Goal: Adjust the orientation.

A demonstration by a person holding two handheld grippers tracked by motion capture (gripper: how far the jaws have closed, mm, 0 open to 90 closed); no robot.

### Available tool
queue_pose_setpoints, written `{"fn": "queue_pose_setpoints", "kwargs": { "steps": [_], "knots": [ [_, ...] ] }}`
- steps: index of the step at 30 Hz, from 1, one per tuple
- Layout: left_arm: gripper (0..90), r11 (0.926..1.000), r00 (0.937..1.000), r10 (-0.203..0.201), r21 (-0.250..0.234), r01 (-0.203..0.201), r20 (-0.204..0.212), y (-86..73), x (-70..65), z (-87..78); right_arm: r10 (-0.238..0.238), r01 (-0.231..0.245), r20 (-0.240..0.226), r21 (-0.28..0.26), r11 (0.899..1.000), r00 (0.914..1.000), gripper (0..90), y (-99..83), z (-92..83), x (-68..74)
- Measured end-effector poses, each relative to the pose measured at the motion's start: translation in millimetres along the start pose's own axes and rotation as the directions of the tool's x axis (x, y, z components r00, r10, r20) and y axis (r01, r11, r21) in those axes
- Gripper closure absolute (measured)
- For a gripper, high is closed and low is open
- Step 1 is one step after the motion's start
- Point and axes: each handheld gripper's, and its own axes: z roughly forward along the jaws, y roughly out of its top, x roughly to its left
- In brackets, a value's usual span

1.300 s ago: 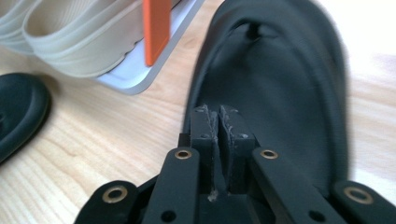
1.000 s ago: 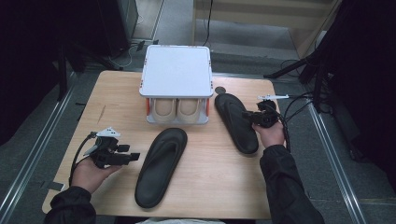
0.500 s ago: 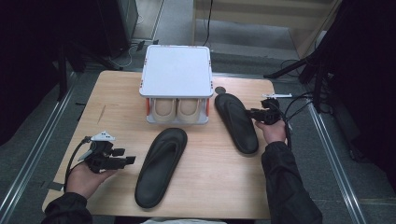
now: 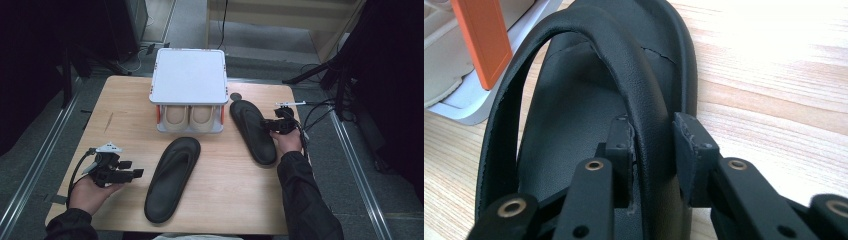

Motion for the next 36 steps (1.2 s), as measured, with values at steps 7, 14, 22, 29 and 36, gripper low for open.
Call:
{"fn": "queue_pose_setpoints", "kwargs": {
  "steps": [7,14,22,29,36],
  "knots": [
    [38.4,1.0000,1.0000,-0.005,-0.001,0.005,0.004,0.1,0.9,-0.4,0.018,-0.018,0.004,0.038,0.999,0.9998,74.7,7.4,-2.7,4.3],
    [38.5,1.0000,1.0000,-0.003,-0.001,0.003,0.006,1.6,0.5,1.0,0.011,-0.011,0.012,0.031,0.999,0.9999,75.2,11.7,-10.2,16.2],
    [38.5,1.0000,0.9998,0.006,0.002,-0.006,0.017,6.4,0.2,4.5,0.021,-0.021,0.002,0.013,1.000,0.9998,75.2,8.8,-34.4,25.6],
    [41.2,0.9997,0.9993,0.023,0.011,-0.023,0.029,13.2,-0.7,10.5,0.013,-0.013,-0.013,-0.010,1.000,0.9998,75.1,-4.4,-56.8,35.3],
    [55.2,0.9992,0.9985,0.033,0.022,-0.034,0.043,20.3,-0.7,15.5,-0.004,0.004,-0.029,-0.007,1.000,0.9996,74.9,-27.0,-73.1,53.8]
  ]
}}
